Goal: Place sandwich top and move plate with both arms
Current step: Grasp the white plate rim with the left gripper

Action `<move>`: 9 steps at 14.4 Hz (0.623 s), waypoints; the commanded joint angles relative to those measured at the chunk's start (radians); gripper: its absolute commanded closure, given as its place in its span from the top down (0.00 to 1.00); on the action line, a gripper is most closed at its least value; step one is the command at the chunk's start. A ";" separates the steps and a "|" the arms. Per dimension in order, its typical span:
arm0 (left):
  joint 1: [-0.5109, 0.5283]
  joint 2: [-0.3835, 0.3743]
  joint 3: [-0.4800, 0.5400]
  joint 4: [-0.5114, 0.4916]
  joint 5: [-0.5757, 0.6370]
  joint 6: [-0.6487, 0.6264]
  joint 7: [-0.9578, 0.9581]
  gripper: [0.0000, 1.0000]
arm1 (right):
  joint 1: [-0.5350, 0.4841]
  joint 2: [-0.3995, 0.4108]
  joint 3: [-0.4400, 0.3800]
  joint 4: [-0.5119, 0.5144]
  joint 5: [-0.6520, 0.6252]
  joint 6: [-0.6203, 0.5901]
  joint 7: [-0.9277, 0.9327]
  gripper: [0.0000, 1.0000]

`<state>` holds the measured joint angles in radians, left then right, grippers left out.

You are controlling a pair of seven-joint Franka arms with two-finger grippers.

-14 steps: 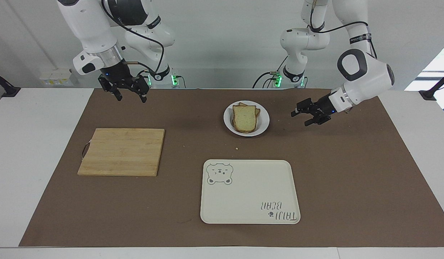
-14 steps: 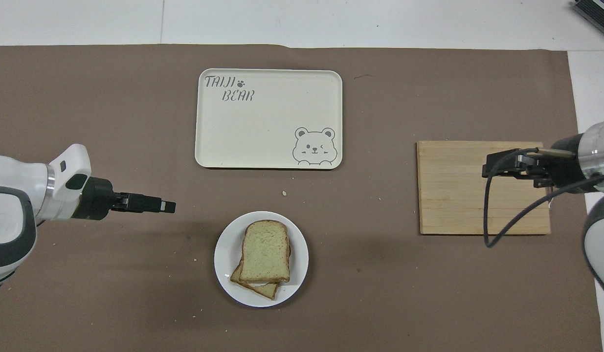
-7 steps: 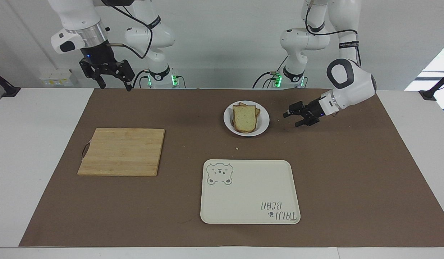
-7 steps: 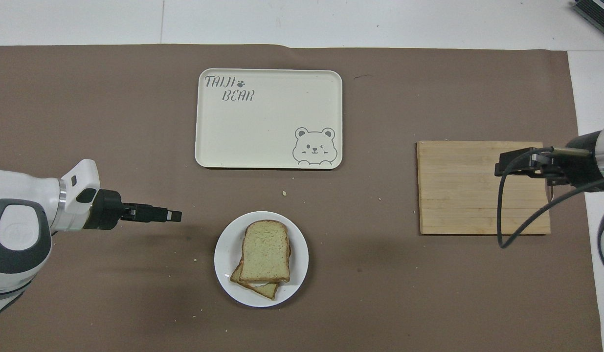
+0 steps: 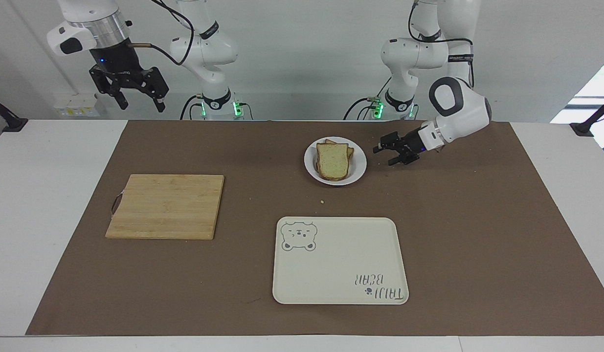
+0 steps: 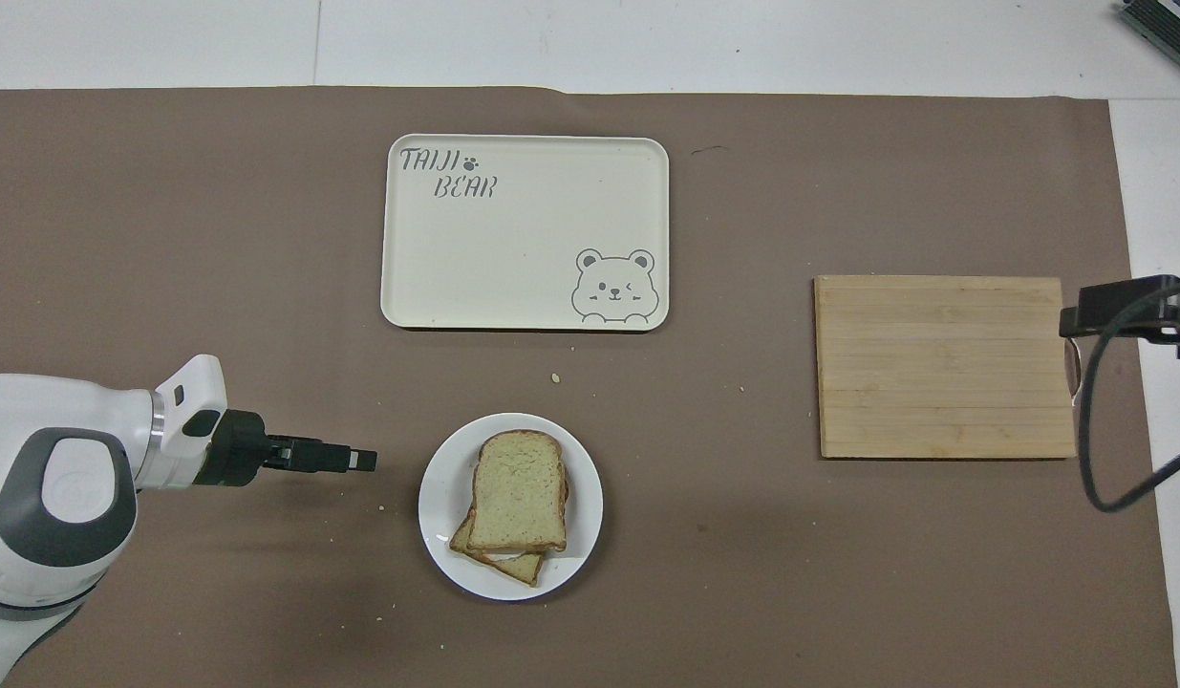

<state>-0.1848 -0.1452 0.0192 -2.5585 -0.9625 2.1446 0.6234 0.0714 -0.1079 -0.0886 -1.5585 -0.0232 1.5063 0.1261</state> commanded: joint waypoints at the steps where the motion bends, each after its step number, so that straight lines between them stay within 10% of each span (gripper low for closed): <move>1: -0.068 -0.013 0.011 -0.054 -0.073 0.060 0.026 1.00 | -0.007 0.007 0.003 0.046 -0.021 -0.035 -0.036 1.00; 9: -0.120 0.085 0.011 -0.075 -0.229 0.107 0.175 0.71 | -0.005 -0.010 0.006 0.037 0.005 -0.037 -0.033 1.00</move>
<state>-0.2757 -0.1105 0.0178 -2.6207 -1.1213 2.2157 0.6940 0.0725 -0.1129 -0.0861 -1.5296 -0.0276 1.4864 0.1213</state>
